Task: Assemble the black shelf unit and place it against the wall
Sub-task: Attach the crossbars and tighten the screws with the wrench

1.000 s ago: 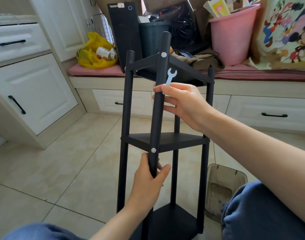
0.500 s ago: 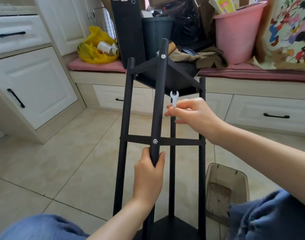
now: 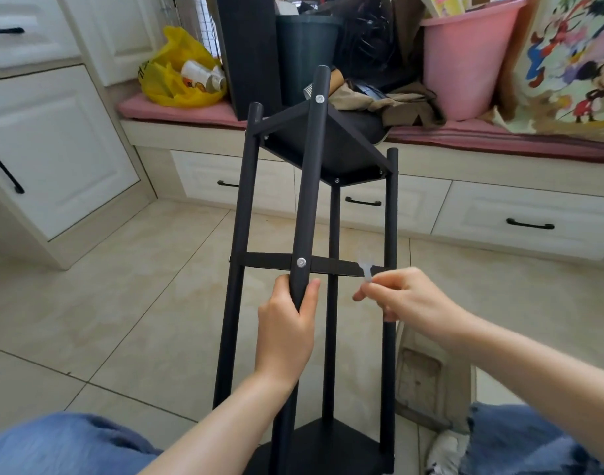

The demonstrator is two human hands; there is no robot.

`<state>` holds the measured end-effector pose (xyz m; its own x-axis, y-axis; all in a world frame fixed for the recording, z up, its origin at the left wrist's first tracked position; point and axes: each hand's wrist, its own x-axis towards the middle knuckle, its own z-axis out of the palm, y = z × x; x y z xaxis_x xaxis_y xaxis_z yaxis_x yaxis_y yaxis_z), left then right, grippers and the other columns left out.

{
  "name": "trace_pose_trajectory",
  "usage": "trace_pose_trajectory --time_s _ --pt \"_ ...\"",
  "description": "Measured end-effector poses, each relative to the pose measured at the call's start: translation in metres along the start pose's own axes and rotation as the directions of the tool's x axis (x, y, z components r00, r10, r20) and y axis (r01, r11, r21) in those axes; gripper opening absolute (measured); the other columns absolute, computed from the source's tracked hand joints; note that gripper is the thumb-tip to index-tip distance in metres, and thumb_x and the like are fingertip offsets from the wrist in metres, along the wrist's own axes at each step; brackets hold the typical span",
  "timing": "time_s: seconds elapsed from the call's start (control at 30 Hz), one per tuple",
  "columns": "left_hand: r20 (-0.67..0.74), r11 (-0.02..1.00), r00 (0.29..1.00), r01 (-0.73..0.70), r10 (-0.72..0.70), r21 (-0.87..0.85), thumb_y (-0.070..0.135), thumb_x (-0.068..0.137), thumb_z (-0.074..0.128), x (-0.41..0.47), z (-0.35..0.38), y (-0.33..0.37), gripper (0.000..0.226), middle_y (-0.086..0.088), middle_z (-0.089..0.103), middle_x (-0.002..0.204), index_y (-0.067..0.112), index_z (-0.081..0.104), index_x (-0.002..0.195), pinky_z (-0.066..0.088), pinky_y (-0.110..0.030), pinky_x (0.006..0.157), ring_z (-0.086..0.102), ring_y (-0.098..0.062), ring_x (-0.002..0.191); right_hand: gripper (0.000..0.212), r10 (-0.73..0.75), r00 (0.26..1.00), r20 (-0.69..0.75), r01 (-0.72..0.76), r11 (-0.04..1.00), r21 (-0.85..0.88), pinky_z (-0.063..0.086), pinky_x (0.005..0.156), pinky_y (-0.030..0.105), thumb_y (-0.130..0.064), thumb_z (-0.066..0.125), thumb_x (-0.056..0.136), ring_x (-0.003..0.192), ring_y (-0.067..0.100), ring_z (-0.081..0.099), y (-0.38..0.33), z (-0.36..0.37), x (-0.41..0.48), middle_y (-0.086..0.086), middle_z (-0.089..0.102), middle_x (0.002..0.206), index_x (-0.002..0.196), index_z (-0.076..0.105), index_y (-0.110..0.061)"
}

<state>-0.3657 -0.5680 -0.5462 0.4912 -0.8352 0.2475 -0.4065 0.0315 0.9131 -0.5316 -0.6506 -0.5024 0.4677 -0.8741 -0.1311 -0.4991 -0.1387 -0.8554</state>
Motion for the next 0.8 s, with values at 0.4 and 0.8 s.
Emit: trace_pose_trajectory --time_s 0.4,0.8 --pt "0.003 0.995 0.997 -0.08 0.08 0.066 0.044 0.096 0.052 -0.003 -0.008 -0.007 0.02 0.012 0.054 0.06 0.026 0.055 0.086 0.045 -0.014 0.049 0.06 -0.006 0.054 0.03 0.066 0.989 -0.13 -0.038 0.978 0.203 0.045 0.063 0.025 -0.021 0.047 0.102 0.066 0.008 0.052 0.019 0.092 0.0 -0.003 0.056 0.07 0.084 0.07 -0.017" --pt "-0.032 0.985 0.99 -0.134 0.138 0.107 0.057 0.094 0.032 0.004 -0.01 -0.013 0.036 0.019 0.059 0.06 0.032 0.047 0.075 0.044 -0.02 0.045 0.058 -0.008 0.046 0.034 -0.054 0.988 -0.145 0.086 0.971 0.222 0.046 0.062 0.034 -0.021 0.05 0.098 0.061 0.01 0.051 0.002 0.101 0.009 0.0 0.058 0.064 0.068 0.065 -0.017"
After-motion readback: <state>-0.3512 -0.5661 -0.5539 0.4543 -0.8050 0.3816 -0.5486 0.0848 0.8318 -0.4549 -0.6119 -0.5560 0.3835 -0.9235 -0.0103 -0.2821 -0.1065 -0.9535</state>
